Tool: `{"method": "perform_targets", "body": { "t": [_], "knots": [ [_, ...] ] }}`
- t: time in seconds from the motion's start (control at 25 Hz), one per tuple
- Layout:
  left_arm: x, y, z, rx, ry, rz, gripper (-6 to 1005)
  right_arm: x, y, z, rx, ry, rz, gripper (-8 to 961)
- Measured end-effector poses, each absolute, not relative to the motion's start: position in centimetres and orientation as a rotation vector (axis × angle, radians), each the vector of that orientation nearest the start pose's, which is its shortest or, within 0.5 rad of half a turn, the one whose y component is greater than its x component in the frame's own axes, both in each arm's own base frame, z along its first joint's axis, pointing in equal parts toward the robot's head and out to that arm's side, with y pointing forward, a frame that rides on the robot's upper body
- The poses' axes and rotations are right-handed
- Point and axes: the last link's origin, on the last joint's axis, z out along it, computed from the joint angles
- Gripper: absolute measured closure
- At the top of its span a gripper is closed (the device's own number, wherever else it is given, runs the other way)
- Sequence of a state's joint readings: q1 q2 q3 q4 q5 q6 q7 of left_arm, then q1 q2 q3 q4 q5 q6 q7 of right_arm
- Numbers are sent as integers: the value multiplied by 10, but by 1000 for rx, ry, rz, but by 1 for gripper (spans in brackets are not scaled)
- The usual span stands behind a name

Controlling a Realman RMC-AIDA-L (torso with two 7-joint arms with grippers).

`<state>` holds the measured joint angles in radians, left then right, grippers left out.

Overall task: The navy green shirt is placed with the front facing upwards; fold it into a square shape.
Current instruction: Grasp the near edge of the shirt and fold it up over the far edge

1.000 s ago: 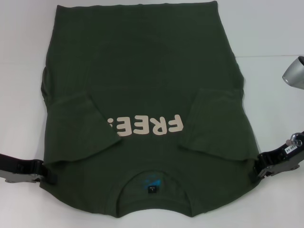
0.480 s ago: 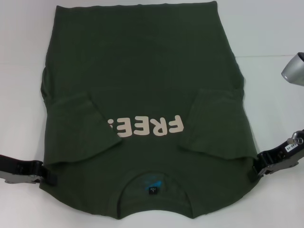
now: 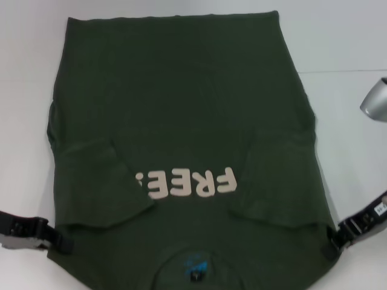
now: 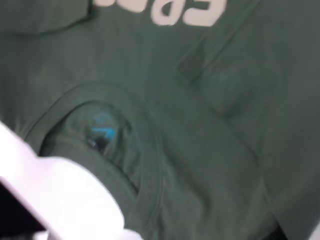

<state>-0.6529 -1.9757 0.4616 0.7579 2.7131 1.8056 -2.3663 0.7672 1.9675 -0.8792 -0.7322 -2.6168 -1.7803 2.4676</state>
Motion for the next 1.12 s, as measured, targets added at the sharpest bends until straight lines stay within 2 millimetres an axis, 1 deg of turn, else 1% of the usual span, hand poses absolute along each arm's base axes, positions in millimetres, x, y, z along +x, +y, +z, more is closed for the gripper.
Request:
{"method": "perform_targets", "body": {
  "t": [0.32,0.4,0.44,0.64,0.72,1.0,1.12],
  "knots": [
    [-292,288,59,-2536,-2097,41,971,252,314,21,-2806,1729,-532,891],
    [-291,286,59,-2548,-2107,49,971,251,308,20,-2850,1723,-553,891],
    [-293,279,60,-2559,-2138,129,971,251,306,20,-2869,1720,-563,891],
    [-300,269,55,-2566,-2145,352,971,256,297,17,-2901,1765,-601,890],
    [-300,267,53,-2567,-2147,391,971,256,296,16,-2906,1776,-612,890],
    [-298,267,52,-2558,-2164,421,971,256,290,7,-2933,1744,-727,890],
    [-296,269,51,-2564,-2159,403,971,255,290,7,-2935,1741,-714,892]
  ]
}}
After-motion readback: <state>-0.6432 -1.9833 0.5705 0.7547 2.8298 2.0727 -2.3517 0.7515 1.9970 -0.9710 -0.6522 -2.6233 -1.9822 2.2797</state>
